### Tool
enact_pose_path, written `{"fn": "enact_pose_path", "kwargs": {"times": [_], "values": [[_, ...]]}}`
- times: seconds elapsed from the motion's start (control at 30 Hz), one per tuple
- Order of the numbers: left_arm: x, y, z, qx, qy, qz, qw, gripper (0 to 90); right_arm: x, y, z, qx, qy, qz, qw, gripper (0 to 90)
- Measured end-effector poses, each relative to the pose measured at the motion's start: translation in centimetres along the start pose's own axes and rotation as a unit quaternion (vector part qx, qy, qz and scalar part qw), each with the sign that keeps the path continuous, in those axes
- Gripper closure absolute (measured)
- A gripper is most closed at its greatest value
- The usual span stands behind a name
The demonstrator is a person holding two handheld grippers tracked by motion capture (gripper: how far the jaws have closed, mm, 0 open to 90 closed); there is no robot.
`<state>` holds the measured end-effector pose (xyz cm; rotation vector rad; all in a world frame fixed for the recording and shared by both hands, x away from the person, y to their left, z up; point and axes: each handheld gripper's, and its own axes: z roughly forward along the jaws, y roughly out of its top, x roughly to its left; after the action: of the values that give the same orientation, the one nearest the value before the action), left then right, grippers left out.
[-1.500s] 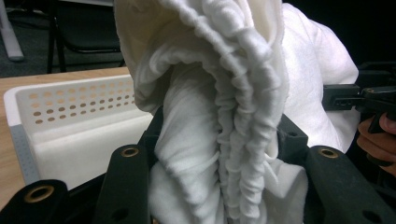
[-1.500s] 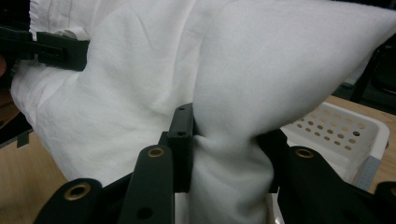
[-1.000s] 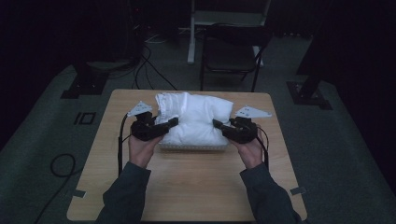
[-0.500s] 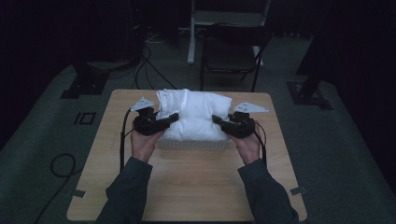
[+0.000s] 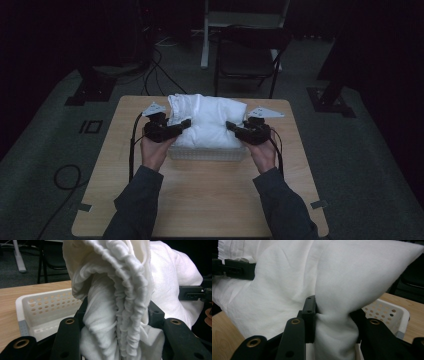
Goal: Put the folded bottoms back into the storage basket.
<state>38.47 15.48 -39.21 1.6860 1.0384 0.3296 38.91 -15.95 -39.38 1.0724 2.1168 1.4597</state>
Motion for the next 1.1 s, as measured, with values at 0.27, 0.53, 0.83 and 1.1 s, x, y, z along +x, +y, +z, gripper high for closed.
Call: {"fn": "enact_pose_path", "kwargs": {"times": [0.27, 0.53, 0.83, 1.1], "values": [[0.4, 0.3, 0.3, 0.001, 0.005, -0.003, 1.0000, 52.9, -0.2, 0.3, 0.6, -0.001, -0.004, 0.004, 1.0000, 67.1], [1.0, 0.2, 0.6, 0.004, 0.010, -0.012, 0.9999, 52.9, -0.3, 0.5, 1.4, 0.001, -0.007, 0.006, 1.0000, 67.2], [1.7, 0.0, 1.2, 0.011, 0.012, -0.015, 0.9998, 52.9, -0.7, 0.2, 2.3, 0.007, -0.010, 0.014, 0.9998, 67.1], [2.4, -0.2, 2.0, 0.017, 0.016, -0.021, 0.9995, 53.0, -1.1, 0.0, 3.2, 0.009, -0.014, 0.025, 0.9995, 67.2]]}}
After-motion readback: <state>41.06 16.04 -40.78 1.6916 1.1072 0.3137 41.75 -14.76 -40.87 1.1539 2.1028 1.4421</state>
